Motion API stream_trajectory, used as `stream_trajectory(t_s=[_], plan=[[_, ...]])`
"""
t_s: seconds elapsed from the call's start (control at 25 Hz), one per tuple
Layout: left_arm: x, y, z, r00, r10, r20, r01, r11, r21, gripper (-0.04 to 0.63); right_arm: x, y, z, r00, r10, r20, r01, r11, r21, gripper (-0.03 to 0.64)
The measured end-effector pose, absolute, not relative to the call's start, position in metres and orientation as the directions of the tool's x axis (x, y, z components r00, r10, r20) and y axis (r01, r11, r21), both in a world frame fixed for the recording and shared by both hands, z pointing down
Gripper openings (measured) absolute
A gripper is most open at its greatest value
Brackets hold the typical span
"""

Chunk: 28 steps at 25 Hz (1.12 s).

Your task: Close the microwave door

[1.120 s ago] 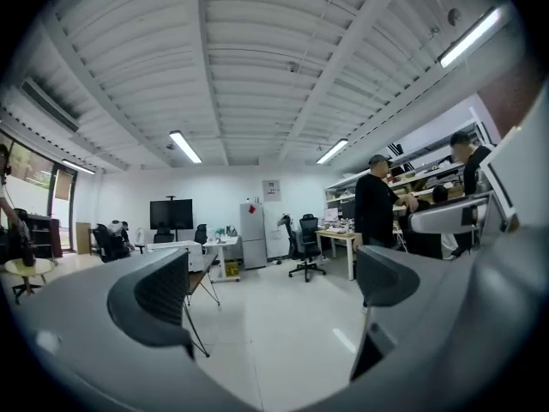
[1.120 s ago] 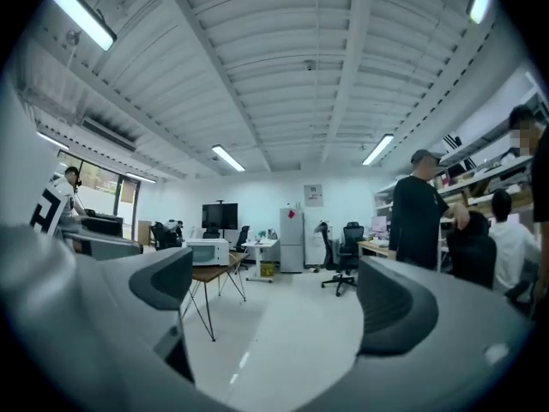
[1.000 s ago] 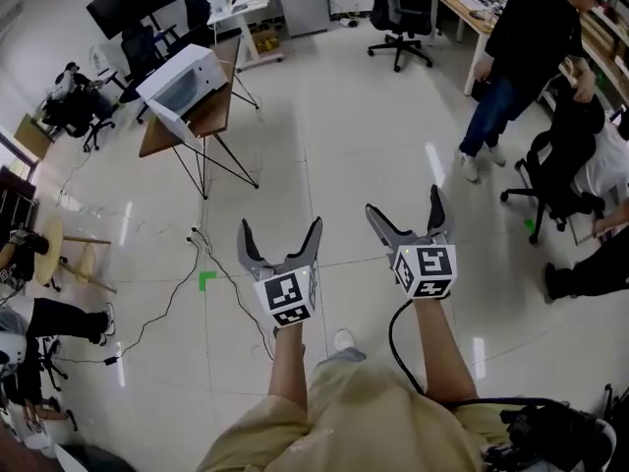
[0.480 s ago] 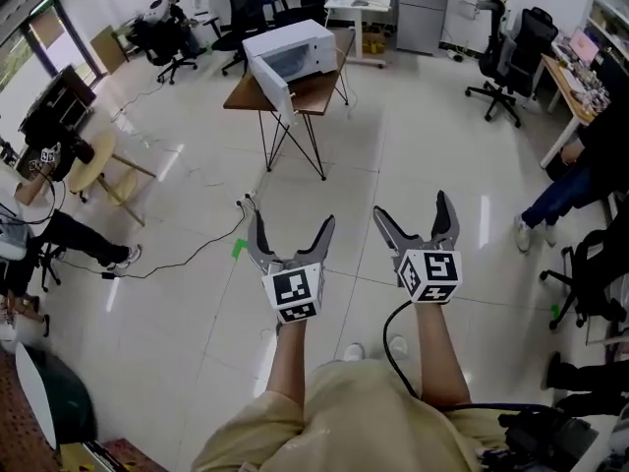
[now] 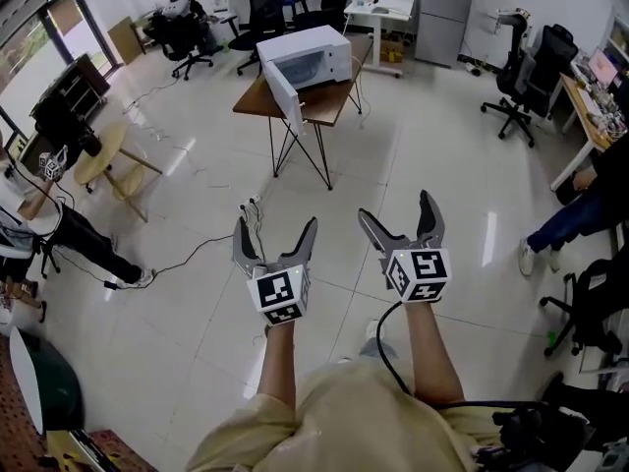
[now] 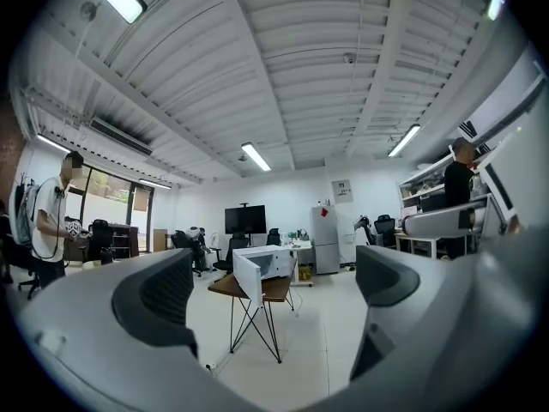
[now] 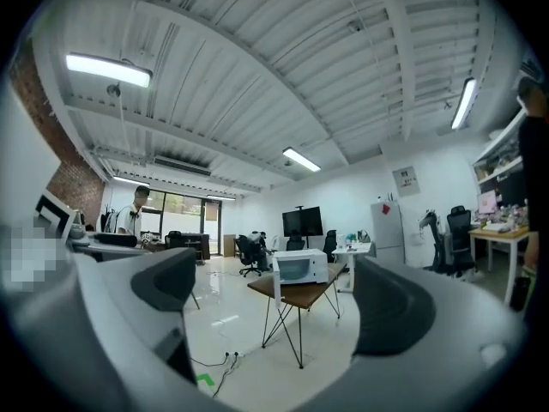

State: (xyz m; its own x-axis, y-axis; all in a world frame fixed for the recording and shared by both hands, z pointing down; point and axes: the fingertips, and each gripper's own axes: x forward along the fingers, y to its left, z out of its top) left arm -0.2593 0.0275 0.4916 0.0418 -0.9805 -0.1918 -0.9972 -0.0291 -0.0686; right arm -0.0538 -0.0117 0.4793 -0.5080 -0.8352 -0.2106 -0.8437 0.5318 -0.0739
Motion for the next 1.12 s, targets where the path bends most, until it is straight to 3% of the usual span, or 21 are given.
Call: stream_trajectory(t_s=[0.28, 0.6, 1.12], plan=[[-0.215, -0.030, 0.464, 0.035, -0.974, -0.224, -0.997, -0.018, -0.076, 0.592, -0.021, -0.070, 0.452, -0.553, -0.801, -0.227, -0.818, 0.574, -0.032, 0.535], [-0.181, -0.108, 0.497, 0.020, -0.977, -0.211, -0.994, 0.003, -0.109, 0.591, 0.019, -0.167, 0.496, -0.548, -0.810, -0.206, -0.812, 0.575, -0.100, 0.534], [-0.217, -0.249, 0.527, 0.012, -0.976, -0.216, -0.998, 0.002, -0.063, 0.591, -0.036, -0.306, 0.533, -0.614, -0.775, -0.149, -0.779, 0.625, -0.044, 0.532]])
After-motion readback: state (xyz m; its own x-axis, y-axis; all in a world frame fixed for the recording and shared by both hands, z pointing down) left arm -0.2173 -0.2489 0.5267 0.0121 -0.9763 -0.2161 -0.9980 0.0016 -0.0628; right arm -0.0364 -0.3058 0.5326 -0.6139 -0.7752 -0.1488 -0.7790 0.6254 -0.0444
